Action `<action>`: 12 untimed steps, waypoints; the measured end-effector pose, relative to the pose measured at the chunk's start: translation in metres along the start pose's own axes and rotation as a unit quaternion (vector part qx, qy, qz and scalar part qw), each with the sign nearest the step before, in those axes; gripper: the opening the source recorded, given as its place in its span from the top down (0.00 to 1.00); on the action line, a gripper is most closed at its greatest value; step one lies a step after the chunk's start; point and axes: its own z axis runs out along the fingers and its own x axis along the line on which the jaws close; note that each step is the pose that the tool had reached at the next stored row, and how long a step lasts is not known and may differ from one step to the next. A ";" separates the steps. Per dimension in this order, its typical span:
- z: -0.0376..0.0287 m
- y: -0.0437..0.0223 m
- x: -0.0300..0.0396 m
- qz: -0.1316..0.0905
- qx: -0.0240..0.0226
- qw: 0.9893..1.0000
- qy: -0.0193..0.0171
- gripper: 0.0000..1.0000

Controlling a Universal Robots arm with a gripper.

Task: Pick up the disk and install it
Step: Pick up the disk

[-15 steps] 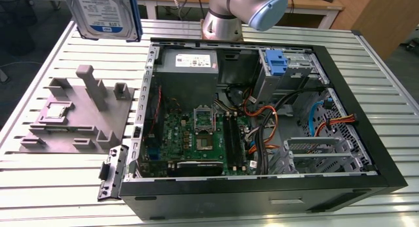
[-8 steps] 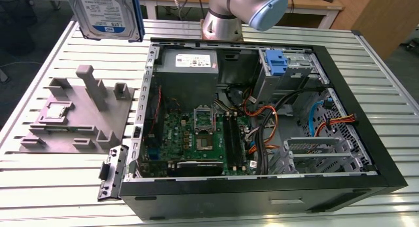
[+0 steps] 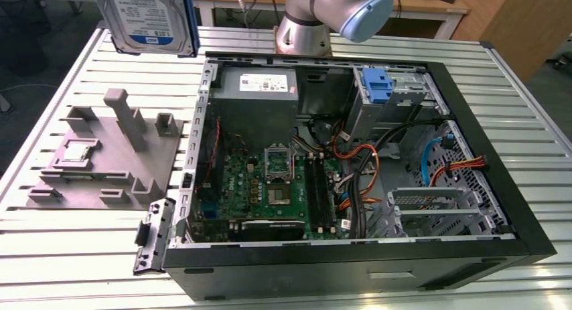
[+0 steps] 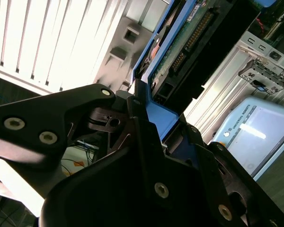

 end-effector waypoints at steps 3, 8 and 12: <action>-0.0001 -0.0013 -0.0001 0.000 0.000 1.000 0.000 0.64; -0.0001 -0.0014 0.0013 0.000 0.000 1.000 0.000 0.64; -0.0001 -0.0020 0.0020 0.000 0.000 1.000 0.000 0.64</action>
